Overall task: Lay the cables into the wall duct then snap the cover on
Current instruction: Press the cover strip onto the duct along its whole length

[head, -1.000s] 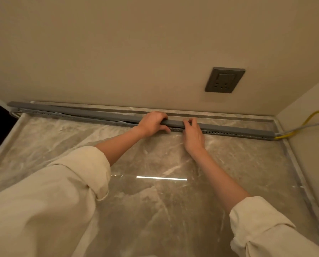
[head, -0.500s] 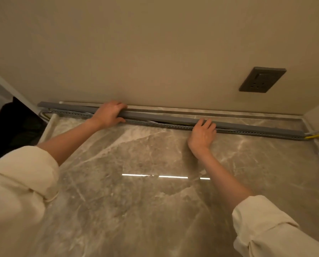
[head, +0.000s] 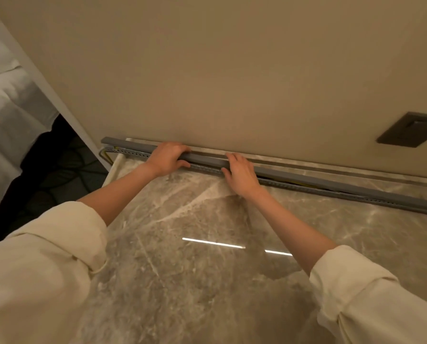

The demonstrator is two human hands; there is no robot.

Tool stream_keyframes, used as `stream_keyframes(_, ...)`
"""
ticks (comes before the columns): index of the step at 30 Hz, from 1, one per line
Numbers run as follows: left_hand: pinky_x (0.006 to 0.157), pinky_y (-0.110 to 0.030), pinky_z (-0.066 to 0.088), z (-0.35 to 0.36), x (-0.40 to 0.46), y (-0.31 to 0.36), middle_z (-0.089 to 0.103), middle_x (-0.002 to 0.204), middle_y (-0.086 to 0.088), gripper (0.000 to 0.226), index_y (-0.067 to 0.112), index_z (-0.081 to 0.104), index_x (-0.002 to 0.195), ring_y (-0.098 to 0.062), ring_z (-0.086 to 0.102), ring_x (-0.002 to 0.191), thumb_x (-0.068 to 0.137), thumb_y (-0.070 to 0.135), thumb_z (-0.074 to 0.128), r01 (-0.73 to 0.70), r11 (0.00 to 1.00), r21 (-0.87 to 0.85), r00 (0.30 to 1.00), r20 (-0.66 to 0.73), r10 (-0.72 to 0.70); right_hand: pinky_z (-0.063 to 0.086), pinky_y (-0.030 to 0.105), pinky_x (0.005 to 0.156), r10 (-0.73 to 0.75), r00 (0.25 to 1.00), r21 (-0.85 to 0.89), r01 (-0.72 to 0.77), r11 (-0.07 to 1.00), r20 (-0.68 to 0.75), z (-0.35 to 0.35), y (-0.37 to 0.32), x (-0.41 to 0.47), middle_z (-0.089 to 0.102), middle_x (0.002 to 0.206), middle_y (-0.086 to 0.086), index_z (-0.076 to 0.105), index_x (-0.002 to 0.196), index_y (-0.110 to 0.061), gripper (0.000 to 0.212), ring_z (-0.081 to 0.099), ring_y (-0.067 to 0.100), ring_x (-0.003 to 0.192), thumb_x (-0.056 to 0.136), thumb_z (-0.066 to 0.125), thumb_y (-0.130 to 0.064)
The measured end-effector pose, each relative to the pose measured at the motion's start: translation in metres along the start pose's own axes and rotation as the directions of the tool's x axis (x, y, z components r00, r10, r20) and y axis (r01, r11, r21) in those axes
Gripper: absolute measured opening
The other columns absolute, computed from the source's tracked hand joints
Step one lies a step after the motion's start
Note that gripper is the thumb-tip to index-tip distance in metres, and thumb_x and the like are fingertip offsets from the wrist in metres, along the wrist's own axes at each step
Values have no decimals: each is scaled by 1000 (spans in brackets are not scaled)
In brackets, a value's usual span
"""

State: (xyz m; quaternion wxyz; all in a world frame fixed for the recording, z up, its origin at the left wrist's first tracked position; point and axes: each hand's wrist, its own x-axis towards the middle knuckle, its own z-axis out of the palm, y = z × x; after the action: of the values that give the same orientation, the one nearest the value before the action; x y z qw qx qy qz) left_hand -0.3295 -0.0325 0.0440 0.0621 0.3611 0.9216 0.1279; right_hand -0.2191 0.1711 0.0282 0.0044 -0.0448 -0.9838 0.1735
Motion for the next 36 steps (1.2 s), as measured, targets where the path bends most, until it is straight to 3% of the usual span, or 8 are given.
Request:
stream_keyframes(7,85,-39,47,7,5,-8,67,107,-12,44,9,62,111,-30,59,101,76,35,73,44,997,-58,999,7,-44,39,43,94,-130,980,-89,144,986,147,5,-15,32,58,120,12,52,121,-9,32,52,31,114,97,44,-28)
stream_keyframes(10,86,-40,47,7,9,-11,67,109,-11,44,11,63,110,-29,58,102,76,36,73,67,995,-74,997,53,-63,44,43,88,-176,972,-94,191,977,155,7,-17,40,59,116,13,53,114,-6,29,53,31,109,97,46,-28)
stream_keyframes(15,76,-38,47,2,15,-14,68,101,-7,40,14,64,101,-28,60,95,74,42,73,67,996,-63,993,97,-61,44,40,83,-179,979,-114,190,975,101,12,-13,39,58,116,12,51,117,-7,31,55,31,106,97,44,-30)
stream_keyframes(26,72,-37,45,8,5,-12,67,95,-7,33,14,67,97,-26,58,93,80,42,66,3,1000,8,1000,-29,-2,45,38,73,-218,973,-71,223,972,81,11,-10,36,57,111,10,51,116,-10,31,59,32,94,97,45,-33)
stream_keyframes(32,93,-43,44,31,-6,-9,62,116,-17,39,0,56,118,-34,55,106,93,30,52,-47,985,169,990,-120,68,45,39,81,-238,968,-41,242,969,82,16,-10,32,56,112,11,49,117,-9,34,56,29,99,94,48,-35)
stream_keyframes(36,89,-42,47,41,-13,-9,65,108,-18,32,-2,59,113,-35,58,99,92,24,55,-77,978,192,962,-242,123,45,39,87,-284,954,-99,293,951,95,21,-15,35,55,118,11,46,124,-10,43,53,29,106,91,53,-37)
